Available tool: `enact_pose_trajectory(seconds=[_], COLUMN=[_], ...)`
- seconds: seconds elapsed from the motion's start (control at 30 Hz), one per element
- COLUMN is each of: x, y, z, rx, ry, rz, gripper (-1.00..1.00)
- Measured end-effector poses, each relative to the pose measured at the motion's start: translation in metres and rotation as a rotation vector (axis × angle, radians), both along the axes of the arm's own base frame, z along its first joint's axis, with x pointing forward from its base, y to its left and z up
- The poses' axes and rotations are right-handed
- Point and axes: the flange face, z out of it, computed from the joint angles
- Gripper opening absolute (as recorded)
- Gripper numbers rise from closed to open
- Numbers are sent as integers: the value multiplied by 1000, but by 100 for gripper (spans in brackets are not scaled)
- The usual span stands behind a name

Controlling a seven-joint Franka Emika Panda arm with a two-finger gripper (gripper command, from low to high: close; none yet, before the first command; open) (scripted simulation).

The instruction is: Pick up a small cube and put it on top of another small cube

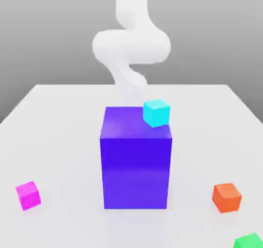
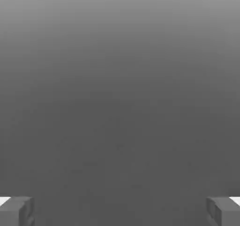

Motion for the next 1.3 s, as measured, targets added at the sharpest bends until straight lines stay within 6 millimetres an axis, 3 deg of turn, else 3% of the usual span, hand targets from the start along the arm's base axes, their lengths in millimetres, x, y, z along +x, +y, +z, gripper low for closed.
enact_pose_trajectory(seconds=[0.2, 0.4, 0.53, 0.67, 0.83, 0.97, 1.0, 1.2, 1.3], x=[56, 70, 56, 20, -21, -25, -26, -26, -25], y=[-70, -144, -188, -235, -252, -254, -254, -254, -254], z=[-111, -229, -309, -387, -476, -526, -537, -542, -522], rx=[55, 130, 191, 268, 350, 358, 358, 358, 359], ry=[173, 334, 438, 536, 646, 657, 657, 657, 657], rz=[-205, -404, -536, -690, -811, -824, -825, -825, -826], gripper=[0, 0, 0, 0, 0, 0, -100, -100, -100])
